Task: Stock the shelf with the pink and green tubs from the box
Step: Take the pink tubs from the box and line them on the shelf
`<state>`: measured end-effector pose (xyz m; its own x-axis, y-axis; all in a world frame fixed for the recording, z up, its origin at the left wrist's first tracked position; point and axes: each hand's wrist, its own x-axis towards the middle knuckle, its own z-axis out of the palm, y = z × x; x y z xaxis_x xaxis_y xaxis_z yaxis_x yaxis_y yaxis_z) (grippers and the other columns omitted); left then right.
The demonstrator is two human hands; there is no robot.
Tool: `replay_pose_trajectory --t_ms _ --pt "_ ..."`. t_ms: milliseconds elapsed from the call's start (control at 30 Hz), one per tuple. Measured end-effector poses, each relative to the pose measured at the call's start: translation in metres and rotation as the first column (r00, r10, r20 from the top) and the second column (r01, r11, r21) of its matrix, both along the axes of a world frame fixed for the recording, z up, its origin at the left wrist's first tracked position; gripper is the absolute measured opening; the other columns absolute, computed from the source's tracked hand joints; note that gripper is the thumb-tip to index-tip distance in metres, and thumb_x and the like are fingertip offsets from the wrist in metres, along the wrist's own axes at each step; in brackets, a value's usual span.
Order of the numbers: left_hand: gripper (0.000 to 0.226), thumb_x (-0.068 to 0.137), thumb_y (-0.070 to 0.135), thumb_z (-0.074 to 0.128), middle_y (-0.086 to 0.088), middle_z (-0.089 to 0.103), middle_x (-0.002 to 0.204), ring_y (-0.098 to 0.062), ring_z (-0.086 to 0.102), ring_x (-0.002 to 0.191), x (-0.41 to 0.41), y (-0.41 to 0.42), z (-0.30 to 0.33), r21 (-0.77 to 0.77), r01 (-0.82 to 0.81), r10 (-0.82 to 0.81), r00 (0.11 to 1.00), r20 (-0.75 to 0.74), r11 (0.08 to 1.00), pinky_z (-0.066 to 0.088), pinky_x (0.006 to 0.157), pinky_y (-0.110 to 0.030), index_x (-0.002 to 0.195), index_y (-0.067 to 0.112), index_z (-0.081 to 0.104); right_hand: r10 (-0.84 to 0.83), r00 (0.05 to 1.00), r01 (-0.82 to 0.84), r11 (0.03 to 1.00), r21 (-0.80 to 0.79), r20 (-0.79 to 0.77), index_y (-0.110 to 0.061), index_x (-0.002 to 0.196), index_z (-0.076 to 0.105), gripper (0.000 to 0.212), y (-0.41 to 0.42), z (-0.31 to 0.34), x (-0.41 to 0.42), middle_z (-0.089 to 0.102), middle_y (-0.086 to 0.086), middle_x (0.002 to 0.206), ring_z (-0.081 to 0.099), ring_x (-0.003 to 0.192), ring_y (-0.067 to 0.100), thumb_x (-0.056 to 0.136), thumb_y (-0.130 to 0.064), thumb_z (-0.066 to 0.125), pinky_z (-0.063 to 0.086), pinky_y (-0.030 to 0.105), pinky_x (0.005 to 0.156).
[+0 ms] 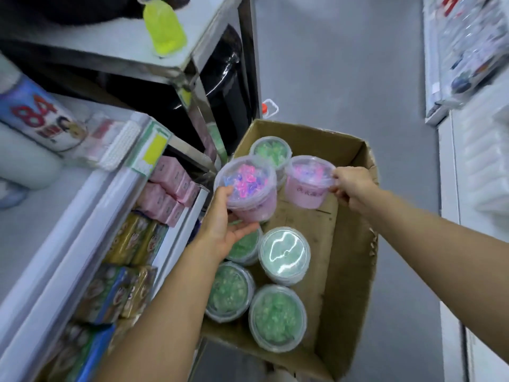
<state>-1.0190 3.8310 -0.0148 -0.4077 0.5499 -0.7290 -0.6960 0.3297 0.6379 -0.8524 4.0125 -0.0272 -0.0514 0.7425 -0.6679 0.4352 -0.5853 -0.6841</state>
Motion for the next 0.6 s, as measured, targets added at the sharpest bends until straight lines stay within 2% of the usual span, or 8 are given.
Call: replay_pose_trajectory --t_ms 167,300,467,533,600 --pt "0.025 0.089 0.038 0.056 -0.018 0.05 0.127 -0.032 0.055 0.11 0.037 -0.075 0.046 -0.023 -0.12 0.12 0.992 0.026 0.993 0.056 0.075 -0.044 0.109 0.022 0.056 0.127 0.989 -0.121 0.989 0.088 -0.073 -0.007 0.069 0.053 0.017 -0.06 0.073 0.025 0.053 0.015 0.059 0.031 0.043 0.017 0.086 -0.006 0.052 0.025 0.023 0.049" --pt "0.015 0.089 0.034 0.058 -0.018 0.051 0.127 -0.033 0.056 0.115 0.072 -0.15 0.087 0.015 -0.218 0.218 0.976 0.003 0.976 0.054 0.073 -0.042 0.101 0.024 0.056 0.228 0.957 -0.208 0.97 0.128 -0.178 -0.009 0.071 0.054 0.014 -0.118 0.125 0.059 0.054 0.014 0.055 0.031 0.034 0.014 0.085 -0.007 0.054 0.029 0.02 0.044" --pt "0.049 0.085 0.035 0.064 -0.016 0.049 0.13 -0.031 0.059 0.107 0.118 -0.245 0.139 0.102 -0.32 0.329 0.941 -0.084 0.942 0.057 0.081 -0.047 0.13 0.023 0.049 0.395 0.892 -0.358 0.914 0.191 -0.219 -0.008 0.075 0.057 0.014 -0.19 0.188 0.092 0.047 0.003 0.036 0.033 0.033 0.013 0.089 -0.007 0.053 0.043 0.024 0.045" --pt "0.053 0.085 0.036 0.064 -0.014 0.047 0.133 -0.031 0.06 0.106 0.134 -0.281 0.159 0.135 -0.355 0.37 0.922 -0.11 0.925 0.057 0.08 -0.047 0.133 0.023 0.046 0.464 0.854 -0.421 0.882 0.212 -0.235 -0.007 0.078 0.057 0.013 -0.22 0.212 0.097 0.047 0.003 0.036 0.035 0.035 0.014 0.09 -0.007 0.051 0.047 0.028 0.051" --pt "0.053 0.085 0.037 0.064 -0.013 0.044 0.135 -0.033 0.06 0.105 0.147 -0.314 0.18 0.157 -0.402 0.422 0.897 -0.131 0.902 0.059 0.074 -0.046 0.133 0.023 0.045 0.533 0.807 -0.486 0.844 0.229 -0.254 -0.003 0.082 0.058 0.01 -0.249 0.235 0.097 0.047 0.005 0.037 0.036 0.037 0.016 0.089 -0.006 0.051 0.052 0.034 0.058"
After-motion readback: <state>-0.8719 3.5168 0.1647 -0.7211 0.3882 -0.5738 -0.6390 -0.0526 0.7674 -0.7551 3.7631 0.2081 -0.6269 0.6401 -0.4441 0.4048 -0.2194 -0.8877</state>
